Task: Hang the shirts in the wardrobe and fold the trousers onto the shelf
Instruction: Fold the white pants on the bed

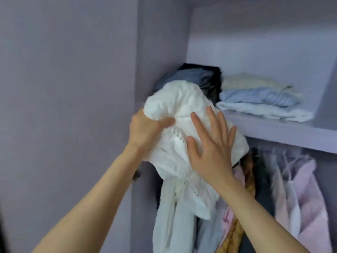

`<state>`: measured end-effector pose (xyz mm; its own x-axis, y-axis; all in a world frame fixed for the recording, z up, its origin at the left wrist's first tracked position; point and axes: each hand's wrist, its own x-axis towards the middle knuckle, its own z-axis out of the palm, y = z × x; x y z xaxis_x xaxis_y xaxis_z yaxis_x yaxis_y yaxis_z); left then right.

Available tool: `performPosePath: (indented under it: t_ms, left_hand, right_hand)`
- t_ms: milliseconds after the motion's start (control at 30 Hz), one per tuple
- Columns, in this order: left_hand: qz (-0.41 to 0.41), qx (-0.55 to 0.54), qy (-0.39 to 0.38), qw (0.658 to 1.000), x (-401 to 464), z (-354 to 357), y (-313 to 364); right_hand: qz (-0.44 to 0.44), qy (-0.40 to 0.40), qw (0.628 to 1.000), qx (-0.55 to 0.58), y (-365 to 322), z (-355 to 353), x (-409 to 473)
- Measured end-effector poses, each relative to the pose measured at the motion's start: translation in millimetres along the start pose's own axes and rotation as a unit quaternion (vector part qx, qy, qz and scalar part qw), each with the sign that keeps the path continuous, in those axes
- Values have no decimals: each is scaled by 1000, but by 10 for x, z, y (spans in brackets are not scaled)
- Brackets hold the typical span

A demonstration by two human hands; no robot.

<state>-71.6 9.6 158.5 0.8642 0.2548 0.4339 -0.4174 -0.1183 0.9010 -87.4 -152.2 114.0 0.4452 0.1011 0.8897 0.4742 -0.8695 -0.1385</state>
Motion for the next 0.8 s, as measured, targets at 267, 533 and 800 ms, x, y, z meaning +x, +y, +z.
performPosePath:
  t_ms: [267,533,800]
  left_hand:
    - [-77,-250,-102,960,1081,1068,851]
    - [-170,-452,-285,828,1929,2418,1193]
    - [2,274,-221,936,2675,3204,268]
  right_hand:
    - [73,2,979,-189,604,-558,1307]
    - [58,-2,931,-360,1498,-1069,2362]
    - [238,-410,850,-228,2836,-435,2363]
